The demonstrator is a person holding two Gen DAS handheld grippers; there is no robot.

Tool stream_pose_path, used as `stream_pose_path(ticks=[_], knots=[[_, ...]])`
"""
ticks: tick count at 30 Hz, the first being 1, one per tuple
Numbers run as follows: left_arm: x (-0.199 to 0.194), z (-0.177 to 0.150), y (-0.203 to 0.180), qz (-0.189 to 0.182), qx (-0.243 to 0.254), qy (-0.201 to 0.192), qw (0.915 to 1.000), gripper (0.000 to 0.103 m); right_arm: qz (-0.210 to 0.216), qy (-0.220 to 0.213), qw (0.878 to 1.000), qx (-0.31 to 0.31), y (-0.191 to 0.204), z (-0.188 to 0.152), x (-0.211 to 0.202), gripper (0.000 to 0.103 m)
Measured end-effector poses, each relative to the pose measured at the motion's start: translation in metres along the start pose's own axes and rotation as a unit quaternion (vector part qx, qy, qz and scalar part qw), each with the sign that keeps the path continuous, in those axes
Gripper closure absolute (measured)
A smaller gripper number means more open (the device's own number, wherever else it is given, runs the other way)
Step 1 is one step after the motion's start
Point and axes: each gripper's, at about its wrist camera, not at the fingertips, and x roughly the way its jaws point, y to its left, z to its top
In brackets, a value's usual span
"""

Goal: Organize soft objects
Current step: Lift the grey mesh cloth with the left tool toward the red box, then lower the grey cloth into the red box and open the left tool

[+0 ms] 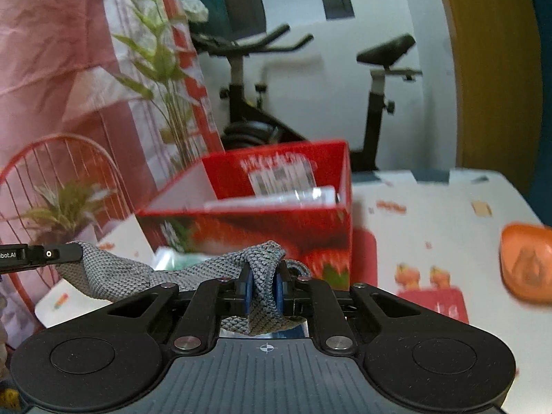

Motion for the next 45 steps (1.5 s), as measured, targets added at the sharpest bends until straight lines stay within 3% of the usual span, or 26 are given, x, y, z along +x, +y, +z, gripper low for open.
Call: stream_pose_path(ticks=[10,15,21,27,32,45], knots=[[0.012,0.061,-0.012,-0.001,0.020,-0.055,0.9983,0.092,0.011,-0.022,0.997,-0.073,0.019,0.071,0.029,0.092],[0.046,0.096,-0.023,0.013,0.054,-0.034,0.9979,0.092,-0.011,-0.008,0.993,-0.121,0.024,0.107,0.065,0.093],[0.094,0.121,-0.031,0.027,0.077,-0.019,0.9965,0.092,-0.033,0.009,0.991,-0.128,0.016,0.127,0.109,0.093],[0.138,0.117,-0.038,0.026,0.095,0.044,0.9942,0.092,-0.037,0.066,0.990,-0.121,0.003,0.118,0.149,0.093],[0.166,0.105,-0.019,0.016,0.056,0.103,0.9930,0.092,-0.035,0.120,0.987,-0.105,-0.006,0.113,0.172,0.093],[0.213,0.098,0.002,0.019,0.041,0.169,0.9845,0.092,-0.042,0.191,0.974,-0.115,-0.004,0.112,0.217,0.093]])
